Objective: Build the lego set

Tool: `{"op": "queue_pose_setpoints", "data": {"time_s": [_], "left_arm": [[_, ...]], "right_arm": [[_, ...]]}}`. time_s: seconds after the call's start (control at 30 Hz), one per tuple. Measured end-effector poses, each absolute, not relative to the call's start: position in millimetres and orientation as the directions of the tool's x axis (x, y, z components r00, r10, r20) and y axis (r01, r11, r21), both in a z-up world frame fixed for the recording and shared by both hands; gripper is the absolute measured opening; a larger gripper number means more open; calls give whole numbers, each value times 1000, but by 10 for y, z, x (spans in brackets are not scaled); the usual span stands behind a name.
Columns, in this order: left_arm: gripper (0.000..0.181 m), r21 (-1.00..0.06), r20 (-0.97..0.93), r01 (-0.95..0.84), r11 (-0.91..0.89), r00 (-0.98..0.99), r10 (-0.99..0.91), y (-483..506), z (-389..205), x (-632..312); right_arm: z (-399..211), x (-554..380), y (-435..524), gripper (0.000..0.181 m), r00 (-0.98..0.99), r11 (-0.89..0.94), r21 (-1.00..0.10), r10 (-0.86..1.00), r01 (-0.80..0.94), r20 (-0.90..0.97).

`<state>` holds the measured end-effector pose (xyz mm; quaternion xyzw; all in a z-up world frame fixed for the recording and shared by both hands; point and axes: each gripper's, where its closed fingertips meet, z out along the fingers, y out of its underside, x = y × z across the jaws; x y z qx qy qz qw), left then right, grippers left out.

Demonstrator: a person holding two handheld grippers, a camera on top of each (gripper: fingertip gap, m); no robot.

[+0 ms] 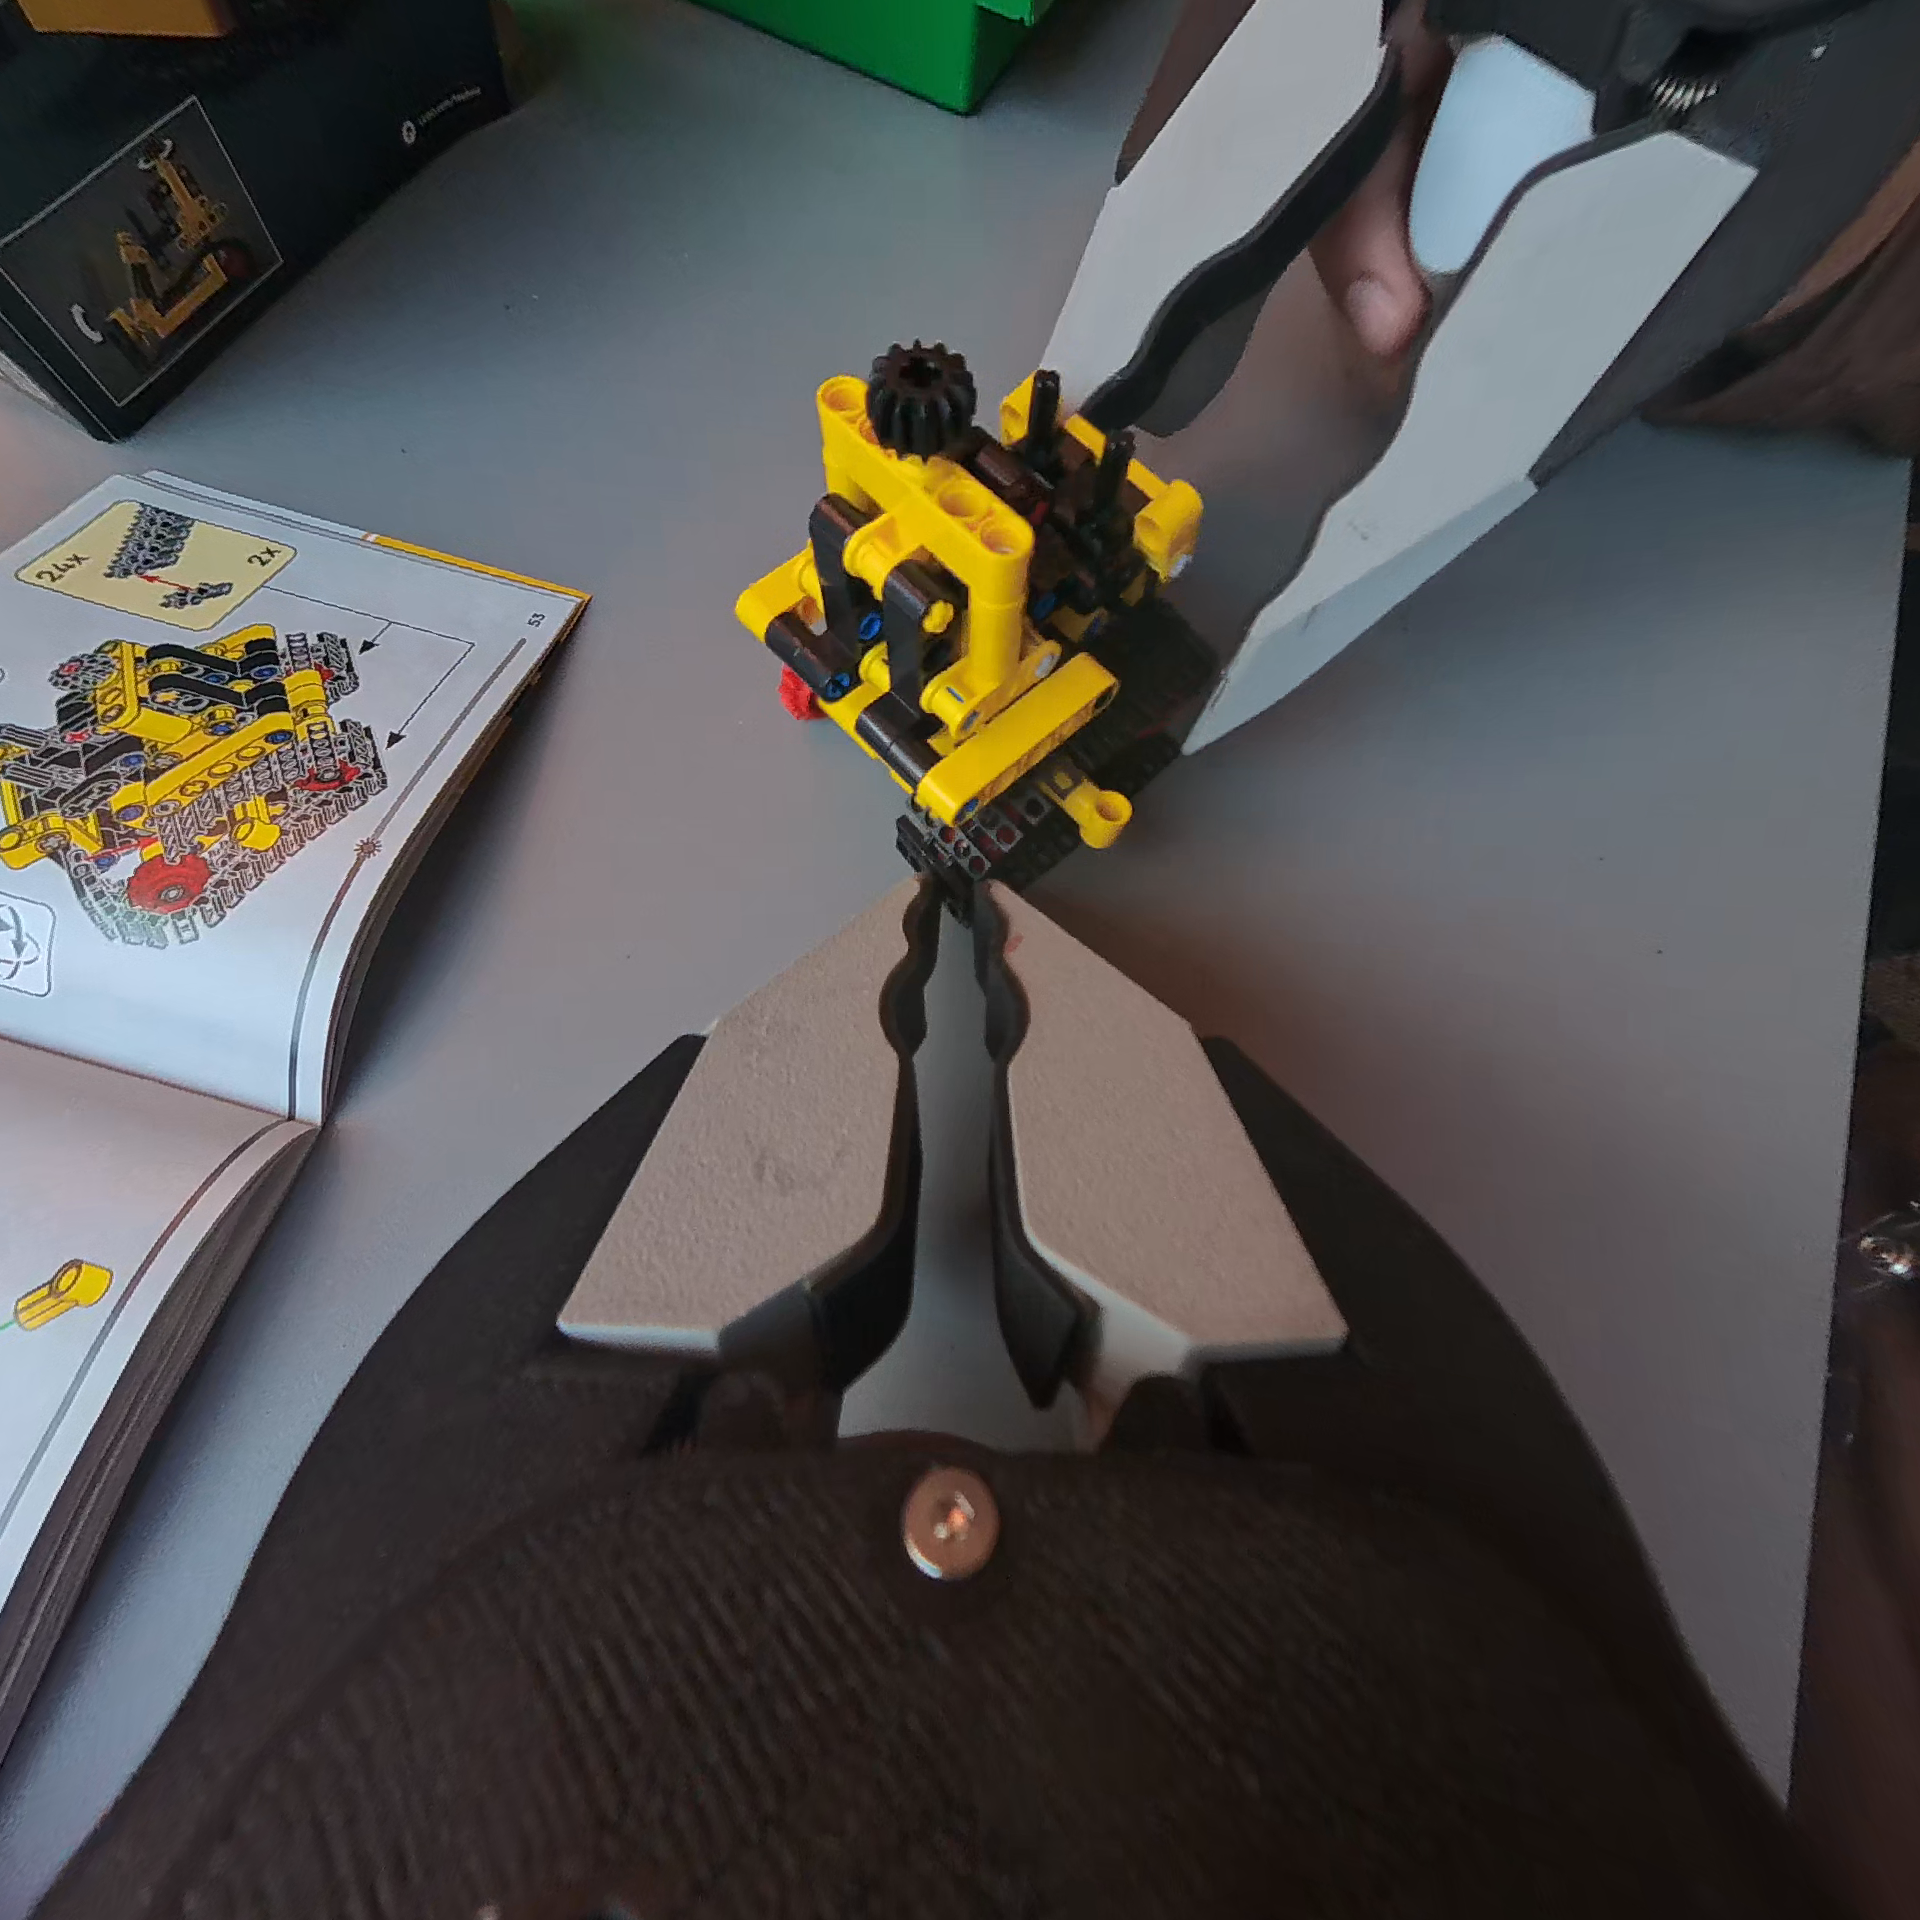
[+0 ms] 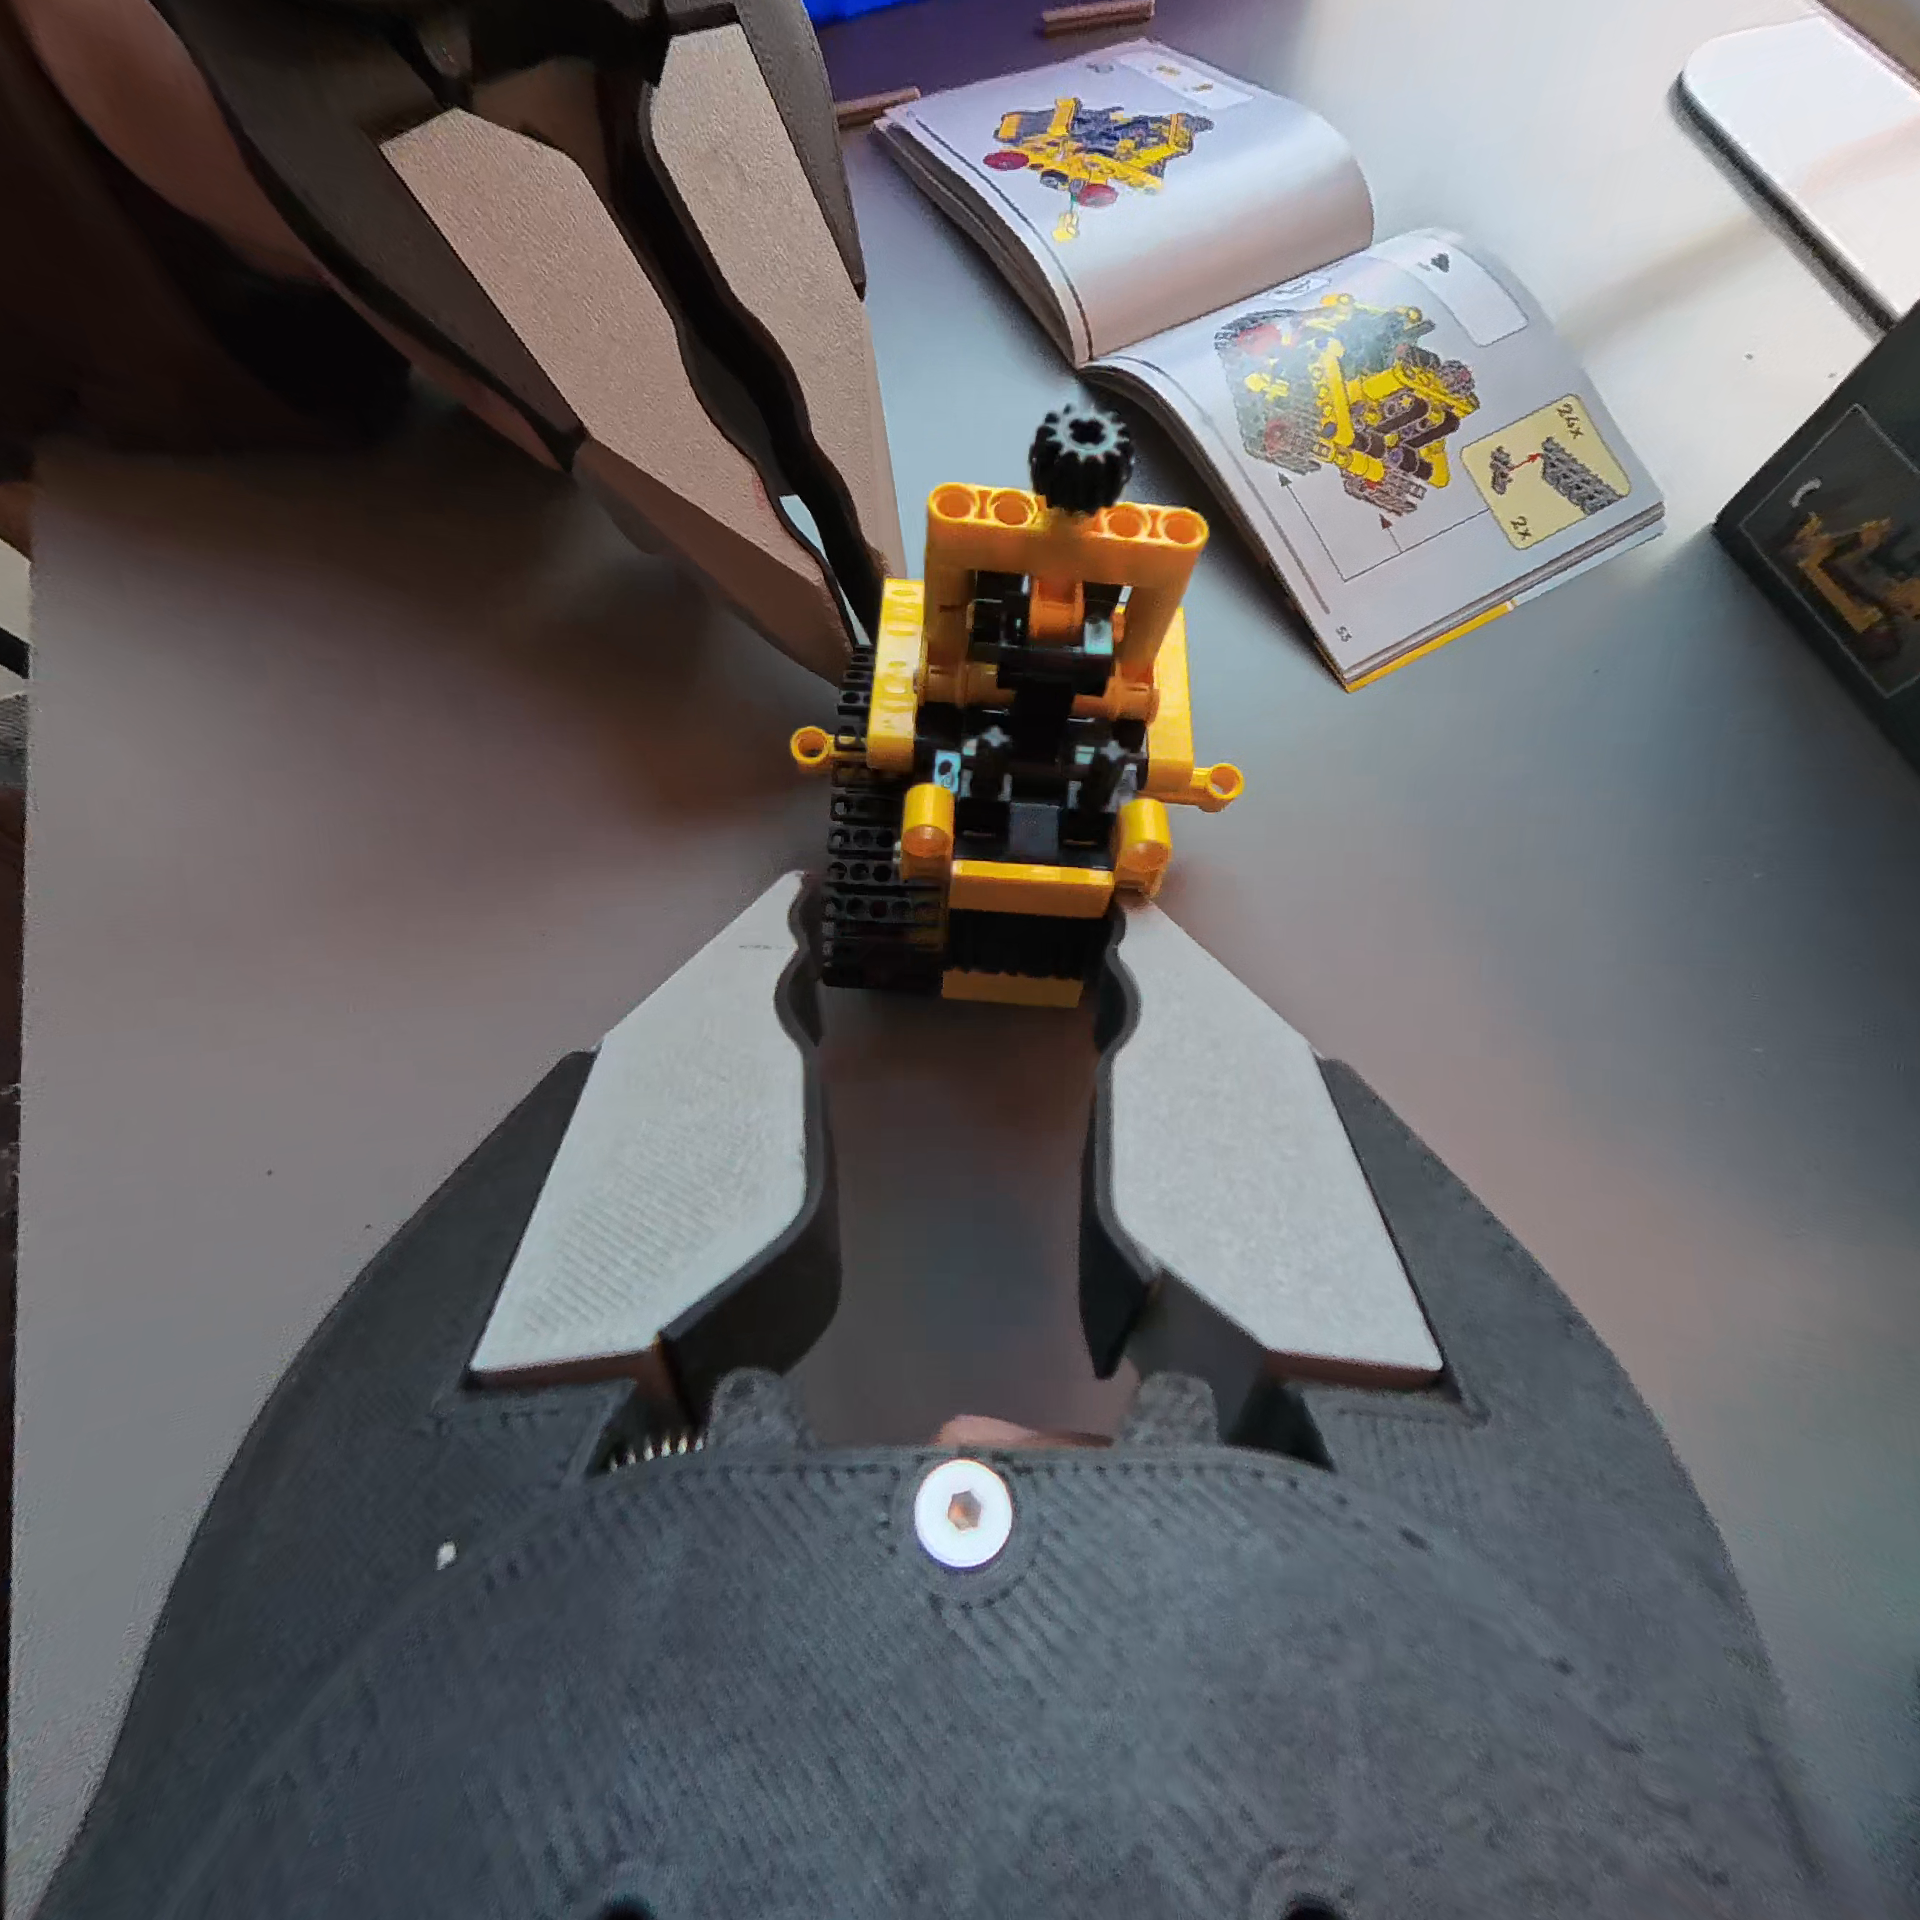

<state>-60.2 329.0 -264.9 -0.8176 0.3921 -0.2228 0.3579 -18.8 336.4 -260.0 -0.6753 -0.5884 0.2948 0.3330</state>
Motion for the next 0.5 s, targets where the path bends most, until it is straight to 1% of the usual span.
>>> {"op": "queue_pose_setpoints", "data": {"time_s": [0.23, 0.27, 0.33, 0.4, 0.43, 0.5], "left_arm": [[4, -759, 91, -480, -440, 591, -802, 3286, -2650, -598], [6, -761, 95, -478, -440, 588, -803, 3282, -2646, -596], [20, -764, 134, -463, -449, 567, -813, 3241, -2627, -573], [34, -780, 178, -437, -448, 531, -828, 3183, -2572, -545], [39, -795, 187, -424, -434, 509, -840, 3149, -2528, -531], [39, -818, 152, -418, -395, 506, -849, 3155, -2456, -559]], "right_arm": [[-2593, -183, 3360, 47, 134, -119, -800, 990, 588, -49], [-2590, -179, 3354, 47, 132, -120, -799, 990, 589, -52], [-2568, -174, 3335, 51, 122, -122, -804, 991, 581, -62], [-2557, -155, 3334, 50, 118, -124, -806, 991, 579, -68], [-2556, -142, 3348, 48, 124, -122, -805, 990, 581, -61], [-2546, -130, 3357, 46, 126, -109, -806, 991, 581, -43]]}}
